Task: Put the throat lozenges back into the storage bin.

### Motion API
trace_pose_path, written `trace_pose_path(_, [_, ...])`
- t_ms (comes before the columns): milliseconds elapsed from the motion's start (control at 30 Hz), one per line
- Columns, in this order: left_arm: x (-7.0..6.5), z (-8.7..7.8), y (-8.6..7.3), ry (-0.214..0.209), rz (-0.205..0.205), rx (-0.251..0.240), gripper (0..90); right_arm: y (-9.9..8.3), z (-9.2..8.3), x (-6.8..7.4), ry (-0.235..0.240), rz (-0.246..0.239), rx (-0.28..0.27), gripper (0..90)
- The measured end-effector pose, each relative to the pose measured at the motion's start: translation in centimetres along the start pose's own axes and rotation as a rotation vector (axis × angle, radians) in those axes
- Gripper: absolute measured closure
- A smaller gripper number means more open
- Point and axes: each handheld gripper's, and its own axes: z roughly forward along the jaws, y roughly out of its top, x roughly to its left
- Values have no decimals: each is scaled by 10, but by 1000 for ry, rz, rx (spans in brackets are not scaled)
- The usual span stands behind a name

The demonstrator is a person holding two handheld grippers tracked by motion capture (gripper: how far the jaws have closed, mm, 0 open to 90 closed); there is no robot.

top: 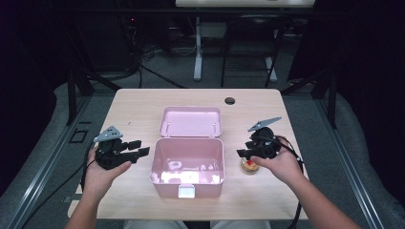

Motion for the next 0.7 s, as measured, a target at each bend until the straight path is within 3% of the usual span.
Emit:
trace_pose_path(133, [1,-1,0,-1,3,4,514,1,3,-5,-12,-1,43,478])
trace_pose_path(200, [1,-1,0,-2,3,5,514,2,7,-8,-19,-9,99,453])
trace_pose_path(267, [1,-1,0,1,2,2,514,2,8,-9,-24,-4,116,442])
trace_pose_path(300, [1,0,0,0,2,1,514,3,11,-11,-29,-11,155,413])
trace_pose_path(700, [1,1,-1,-2,0,9,514,6,33,-28,-63,20,292,322])
